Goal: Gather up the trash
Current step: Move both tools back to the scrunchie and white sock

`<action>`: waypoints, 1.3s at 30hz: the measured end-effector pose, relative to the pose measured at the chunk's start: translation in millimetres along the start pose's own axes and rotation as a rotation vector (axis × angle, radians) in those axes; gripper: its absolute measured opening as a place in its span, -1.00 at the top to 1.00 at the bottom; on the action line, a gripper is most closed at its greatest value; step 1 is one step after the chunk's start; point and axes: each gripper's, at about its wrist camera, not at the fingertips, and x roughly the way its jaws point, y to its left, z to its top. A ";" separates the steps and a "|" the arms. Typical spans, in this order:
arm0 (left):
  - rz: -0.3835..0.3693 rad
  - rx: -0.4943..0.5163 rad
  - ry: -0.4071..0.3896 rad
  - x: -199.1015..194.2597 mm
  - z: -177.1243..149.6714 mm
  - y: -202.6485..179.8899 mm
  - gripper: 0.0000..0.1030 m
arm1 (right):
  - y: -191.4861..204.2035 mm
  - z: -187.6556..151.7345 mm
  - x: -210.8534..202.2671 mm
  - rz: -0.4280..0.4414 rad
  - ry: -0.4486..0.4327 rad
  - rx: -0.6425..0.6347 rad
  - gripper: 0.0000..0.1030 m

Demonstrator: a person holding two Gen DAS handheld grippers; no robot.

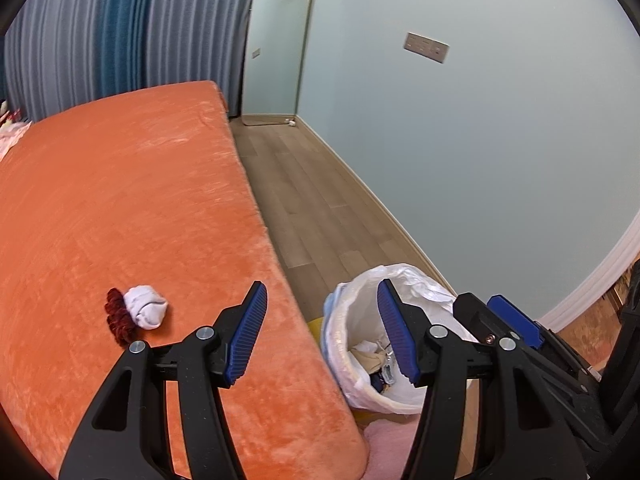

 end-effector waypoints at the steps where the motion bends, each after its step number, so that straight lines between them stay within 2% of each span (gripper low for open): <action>1: 0.006 -0.009 -0.001 -1.3 -0.8 5.6 -0.06 | 4.9 -0.7 0.7 0.002 0.003 -0.008 -0.03; 13: 0.072 -0.122 -0.007 -12.9 -7.5 71.0 -0.06 | 62.9 -9.4 16.4 0.047 0.049 -0.111 -0.03; 26: 0.193 -0.275 0.021 -6.4 -29.8 172.6 -0.26 | 132.2 -31.7 65.3 0.099 0.141 -0.203 -0.03; 33: 0.251 -0.380 0.088 23.7 -49.1 237.5 -0.29 | 162.0 -51.5 112.9 0.117 0.220 -0.233 -0.03; 39: 0.252 -0.423 0.171 69.2 -65.0 270.7 -0.29 | 181.2 -67.1 163.0 0.118 0.293 -0.239 -0.03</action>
